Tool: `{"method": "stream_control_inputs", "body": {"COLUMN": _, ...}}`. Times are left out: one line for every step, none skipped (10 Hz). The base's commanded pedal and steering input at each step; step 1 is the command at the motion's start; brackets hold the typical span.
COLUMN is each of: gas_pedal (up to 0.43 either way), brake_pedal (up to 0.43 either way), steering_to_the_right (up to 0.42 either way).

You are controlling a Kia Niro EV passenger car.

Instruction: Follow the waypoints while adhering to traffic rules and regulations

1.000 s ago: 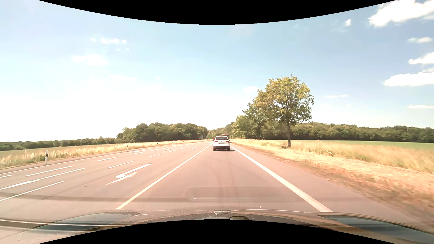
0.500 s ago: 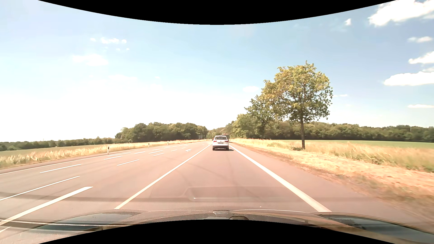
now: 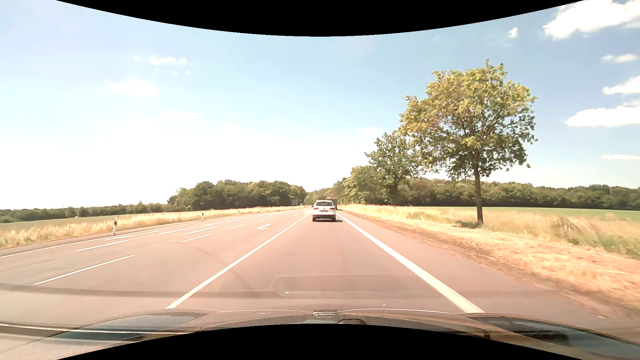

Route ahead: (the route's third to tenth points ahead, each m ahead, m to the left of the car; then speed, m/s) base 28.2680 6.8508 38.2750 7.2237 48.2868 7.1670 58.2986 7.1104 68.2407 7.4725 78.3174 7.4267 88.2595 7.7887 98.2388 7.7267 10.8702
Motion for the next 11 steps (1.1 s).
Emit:
{"method": "stream_control_inputs", "body": {"gas_pedal": 0.000, "brake_pedal": 0.000, "steering_to_the_right": -0.003}}
{"method": "stream_control_inputs", "body": {"gas_pedal": 0.000, "brake_pedal": 0.000, "steering_to_the_right": -0.003}}
{"method": "stream_control_inputs", "body": {"gas_pedal": 0.000, "brake_pedal": 0.000, "steering_to_the_right": -0.003}}
{"method": "stream_control_inputs", "body": {"gas_pedal": 0.000, "brake_pedal": 0.000, "steering_to_the_right": -0.003}}
{"method": "stream_control_inputs", "body": {"gas_pedal": 0.000, "brake_pedal": 0.000, "steering_to_the_right": -0.003}}
{"method": "stream_control_inputs", "body": {"gas_pedal": 0.000, "brake_pedal": 0.000, "steering_to_the_right": -0.003}}
{"method": "stream_control_inputs", "body": {"gas_pedal": 0.000, "brake_pedal": 0.000, "steering_to_the_right": -0.003}}
{"method": "stream_control_inputs", "body": {"gas_pedal": 0.000, "brake_pedal": 0.000, "steering_to_the_right": -0.004}}
{"method": "stream_control_inputs", "body": {"gas_pedal": 0.000, "brake_pedal": 0.000, "steering_to_the_right": -0.004}}
{"method": "stream_control_inputs", "body": {"gas_pedal": 0.000, "brake_pedal": 0.000, "steering_to_the_right": -0.004}}
{"method": "stream_control_inputs", "body": {"gas_pedal": 0.000, "brake_pedal": 0.000, "steering_to_the_right": -0.004}}
